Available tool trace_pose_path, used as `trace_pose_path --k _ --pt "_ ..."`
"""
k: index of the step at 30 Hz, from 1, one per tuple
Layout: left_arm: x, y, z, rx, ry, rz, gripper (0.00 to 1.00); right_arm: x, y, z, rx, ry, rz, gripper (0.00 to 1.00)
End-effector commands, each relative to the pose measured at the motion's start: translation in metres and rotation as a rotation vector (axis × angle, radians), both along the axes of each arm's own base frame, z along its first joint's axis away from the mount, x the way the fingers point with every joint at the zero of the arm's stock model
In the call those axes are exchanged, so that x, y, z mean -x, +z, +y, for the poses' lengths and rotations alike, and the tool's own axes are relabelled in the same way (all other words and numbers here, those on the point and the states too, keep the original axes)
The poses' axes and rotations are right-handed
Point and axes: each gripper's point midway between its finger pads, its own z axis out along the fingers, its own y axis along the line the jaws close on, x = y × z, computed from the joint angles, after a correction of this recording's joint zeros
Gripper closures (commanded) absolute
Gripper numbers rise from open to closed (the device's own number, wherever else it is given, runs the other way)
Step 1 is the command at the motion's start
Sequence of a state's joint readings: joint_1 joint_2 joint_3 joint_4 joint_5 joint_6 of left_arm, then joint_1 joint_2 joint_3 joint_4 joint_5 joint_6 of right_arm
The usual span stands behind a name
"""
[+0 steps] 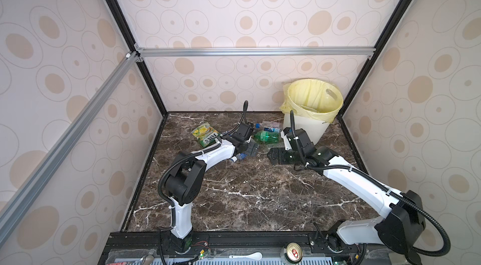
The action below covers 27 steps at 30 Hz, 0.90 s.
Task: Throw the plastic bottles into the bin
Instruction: 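Lower both grippers back to the blue-labelled water bottle in the pile, then grasp the blue-labelled water bottle with the left gripper and lift it upright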
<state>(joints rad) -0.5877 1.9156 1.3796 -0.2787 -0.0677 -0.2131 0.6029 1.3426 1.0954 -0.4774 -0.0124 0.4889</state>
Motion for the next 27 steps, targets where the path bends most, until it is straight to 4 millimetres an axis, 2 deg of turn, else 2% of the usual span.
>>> trace_pose_path --k 1,16,27 --pt "-0.005 0.0 0.0 0.002 -0.008 0.014 0.02 0.003 0.005 0.005 -0.026 0.014 -0.012 0.0" --pt "0.012 -0.036 0.003 -0.019 -0.041 0.101 0.19 0.0 0.002 0.009 -0.036 0.012 0.003 0.0" --pt "0.027 -0.048 0.003 0.01 -0.056 0.146 0.26 0.006 -0.007 0.002 -0.028 -0.002 0.011 0.0"
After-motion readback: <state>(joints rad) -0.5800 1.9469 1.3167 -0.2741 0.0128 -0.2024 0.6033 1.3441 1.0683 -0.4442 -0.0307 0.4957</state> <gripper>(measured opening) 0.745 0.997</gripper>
